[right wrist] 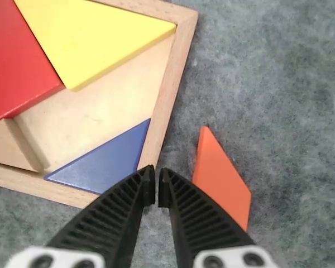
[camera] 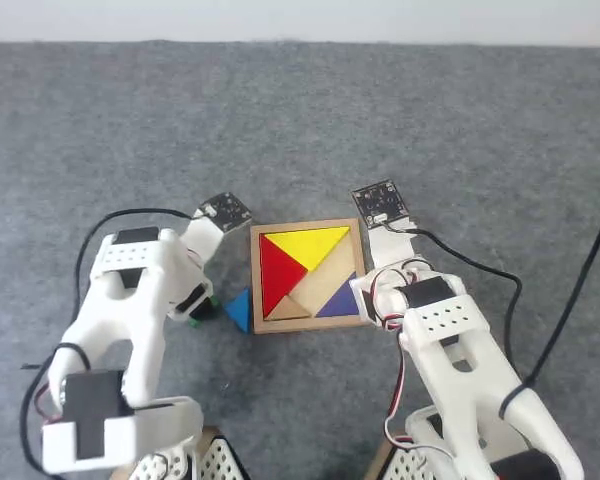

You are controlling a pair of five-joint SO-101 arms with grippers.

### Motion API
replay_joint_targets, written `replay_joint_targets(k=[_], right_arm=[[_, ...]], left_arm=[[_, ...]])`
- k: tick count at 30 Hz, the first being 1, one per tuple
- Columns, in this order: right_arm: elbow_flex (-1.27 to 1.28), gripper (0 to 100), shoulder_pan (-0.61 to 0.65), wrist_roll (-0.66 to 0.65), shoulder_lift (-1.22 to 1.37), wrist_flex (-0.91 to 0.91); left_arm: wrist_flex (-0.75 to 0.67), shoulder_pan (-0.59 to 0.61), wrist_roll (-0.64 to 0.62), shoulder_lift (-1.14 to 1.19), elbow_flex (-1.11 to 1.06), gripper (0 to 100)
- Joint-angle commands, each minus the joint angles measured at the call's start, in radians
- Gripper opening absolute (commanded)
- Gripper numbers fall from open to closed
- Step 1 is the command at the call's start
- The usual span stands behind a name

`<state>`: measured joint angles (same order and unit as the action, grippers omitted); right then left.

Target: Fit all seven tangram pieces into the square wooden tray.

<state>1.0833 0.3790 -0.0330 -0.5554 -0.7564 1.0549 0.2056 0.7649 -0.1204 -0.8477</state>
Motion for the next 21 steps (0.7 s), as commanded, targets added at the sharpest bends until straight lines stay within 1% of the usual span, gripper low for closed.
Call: replay_joint_targets(k=[1, 5, 8, 11, 13, 17, 19, 21], right_arm=[[-0.060, 3.3, -0.004, -0.012, -0.005, 0.001], [-0.060, 3.3, -0.004, -0.012, -0.005, 0.001], [-0.060, 3.3, -0.004, -0.012, -0.005, 0.002], [-0.060, 3.3, -0.004, -0.012, -0.005, 0.002], [-0.060, 3.3, -0.004, -0.012, -0.005, 0.002], [-0.060, 3.3, -0.004, -0.012, -0.005, 0.002], [-0.060, 3.3, -0.004, -0.012, -0.005, 0.002], [-0.060, 3.3, -0.004, -0.012, -0.005, 0.002]], left_arm=[[0.002, -0.002, -0.025, -0.008, 0.012, 6], [-0.021, -0.012, -0.023, -0.106, -0.068, 5], [-0.072, -0.026, -0.025, -0.233, -0.176, 5], [-0.077, -0.037, -0.023, -0.387, -0.275, 5], [-0.077, -0.029, -0.028, -0.476, -0.311, 8], [-0.074, 0.029, -0.028, -0.608, -0.332, 13], [-0.040, 0.041, -0.025, -0.641, -0.311, 14], [0.063, 0.041, -0.021, -0.646, -0.237, 15]])
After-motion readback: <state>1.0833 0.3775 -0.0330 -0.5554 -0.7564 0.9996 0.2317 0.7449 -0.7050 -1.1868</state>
